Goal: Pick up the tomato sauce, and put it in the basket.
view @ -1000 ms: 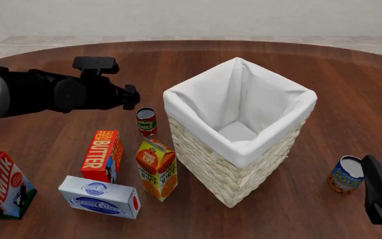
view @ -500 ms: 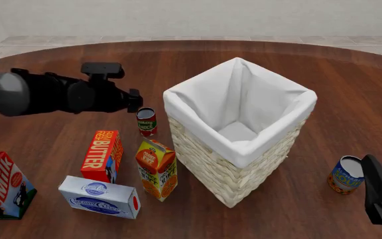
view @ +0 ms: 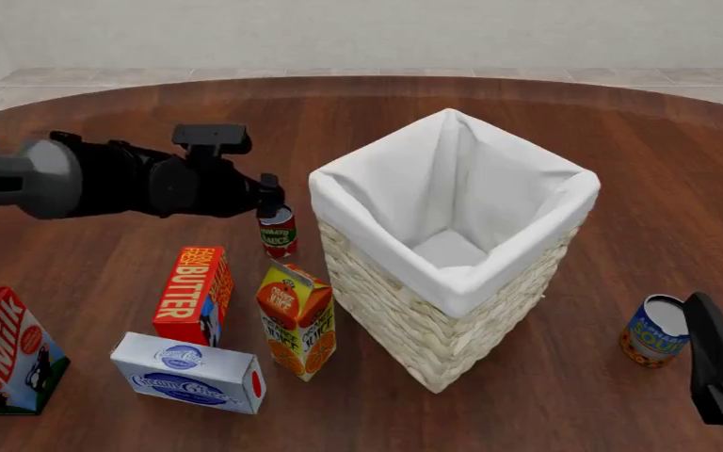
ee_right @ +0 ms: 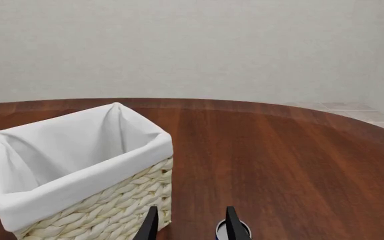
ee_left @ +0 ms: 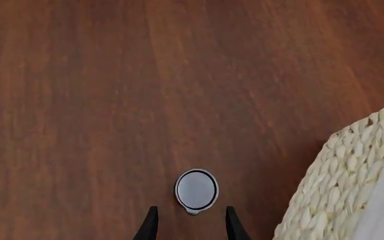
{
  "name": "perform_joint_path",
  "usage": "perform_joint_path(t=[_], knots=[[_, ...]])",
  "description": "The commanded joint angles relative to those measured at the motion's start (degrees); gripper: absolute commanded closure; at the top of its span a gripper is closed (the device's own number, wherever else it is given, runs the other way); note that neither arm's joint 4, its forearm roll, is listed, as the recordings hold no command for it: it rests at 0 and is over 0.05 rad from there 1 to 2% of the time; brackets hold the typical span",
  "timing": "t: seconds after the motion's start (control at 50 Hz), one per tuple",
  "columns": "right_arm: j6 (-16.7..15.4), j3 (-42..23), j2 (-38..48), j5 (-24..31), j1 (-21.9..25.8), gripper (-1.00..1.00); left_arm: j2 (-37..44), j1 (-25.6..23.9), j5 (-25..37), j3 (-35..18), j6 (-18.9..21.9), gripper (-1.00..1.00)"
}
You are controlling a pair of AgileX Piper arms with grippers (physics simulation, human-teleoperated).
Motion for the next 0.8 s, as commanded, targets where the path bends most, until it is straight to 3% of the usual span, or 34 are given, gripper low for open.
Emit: perform_joint_path(t=[0.02,0.8], knots=[[0.0,0.0,-0.2,0.2,0.0,-1.00,0.8,-0.9,0.7,-1.1,-0.6,-1.00],[0.0,0.0,-0.2,0.2,0.0,-1.00,6.3,-0.9,0.3,-4.5,-1.9,-1.00]])
